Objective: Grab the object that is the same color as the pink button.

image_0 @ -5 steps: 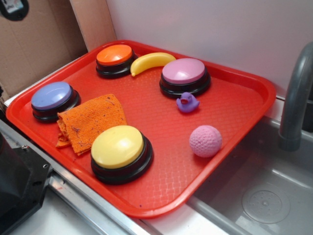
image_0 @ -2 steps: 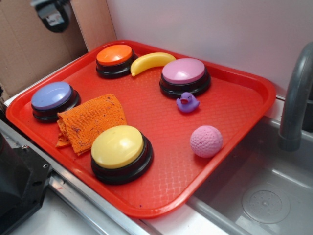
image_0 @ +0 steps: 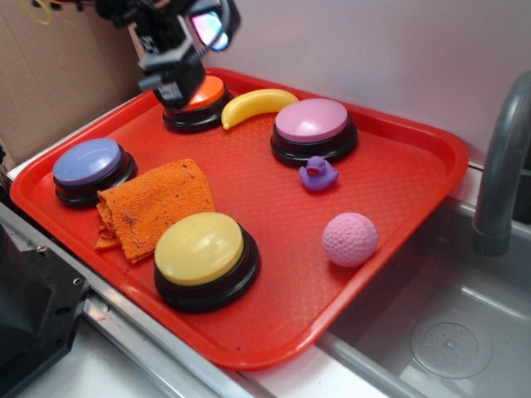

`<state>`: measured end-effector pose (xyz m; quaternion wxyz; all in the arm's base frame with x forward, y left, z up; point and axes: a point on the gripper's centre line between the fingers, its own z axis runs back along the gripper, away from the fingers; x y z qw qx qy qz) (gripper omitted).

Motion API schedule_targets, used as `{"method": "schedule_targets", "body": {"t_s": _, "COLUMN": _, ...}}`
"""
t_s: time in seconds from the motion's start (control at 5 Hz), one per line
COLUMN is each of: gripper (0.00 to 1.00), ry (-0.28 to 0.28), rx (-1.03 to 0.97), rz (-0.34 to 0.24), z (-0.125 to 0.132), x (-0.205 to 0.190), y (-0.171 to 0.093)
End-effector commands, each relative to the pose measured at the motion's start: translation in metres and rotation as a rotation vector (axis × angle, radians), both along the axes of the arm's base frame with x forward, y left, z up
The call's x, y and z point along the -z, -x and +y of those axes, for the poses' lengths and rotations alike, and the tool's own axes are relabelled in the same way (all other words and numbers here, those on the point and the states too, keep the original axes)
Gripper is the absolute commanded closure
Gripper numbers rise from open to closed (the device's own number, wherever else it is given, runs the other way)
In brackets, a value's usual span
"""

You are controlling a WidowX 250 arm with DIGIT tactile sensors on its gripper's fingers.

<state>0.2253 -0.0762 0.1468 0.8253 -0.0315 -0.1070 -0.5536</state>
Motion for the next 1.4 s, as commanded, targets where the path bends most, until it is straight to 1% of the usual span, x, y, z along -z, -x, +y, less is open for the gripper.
{"method": "schedule_targets", "body": {"t_s": 0.0, "gripper": 0.0, "ry": 0.034, "rx": 0.516, "rz": -0.061, "z": -0.069, "x": 0.043, "y": 0.0}}
{"method": "schedule_targets", "body": {"t_s": 0.2, "gripper": 0.0, "ry": 0.023, "rx": 0.539, "rz": -0.028, "z": -0.082, "x": 0.062, "y": -0.007}}
{"method": "schedule_targets", "body": {"t_s": 0.4, "gripper": 0.0, "ry": -0.005, "rx": 0.519, "rz": -0.017, "z": -0.093, "x": 0.083, "y": -0.008}}
{"method": "schedule_targets", "body": {"t_s": 0.6, "gripper": 0.0, "ry": 0.004, "rx": 0.505, "rz": 0.023, "z": -0.098, "x": 0.095, "y": -0.007}}
{"method": "schedule_targets", "body": {"t_s": 0.8, "gripper": 0.0, "ry": 0.008, "rx": 0.531, "rz": 0.037, "z": -0.106, "x": 0.101, "y": 0.003}}
{"method": "schedule_targets", "body": {"t_s": 1.0, "gripper": 1.0, "ry": 0.054, "rx": 0.54, "rz": 0.055, "z": -0.109, "x": 0.105, "y": 0.002}}
{"method": "schedule_targets", "body": {"t_s": 1.2, "gripper": 1.0, "ry": 0.061, "rx": 0.53, "rz": 0.06, "z": -0.116, "x": 0.105, "y": 0.011}}
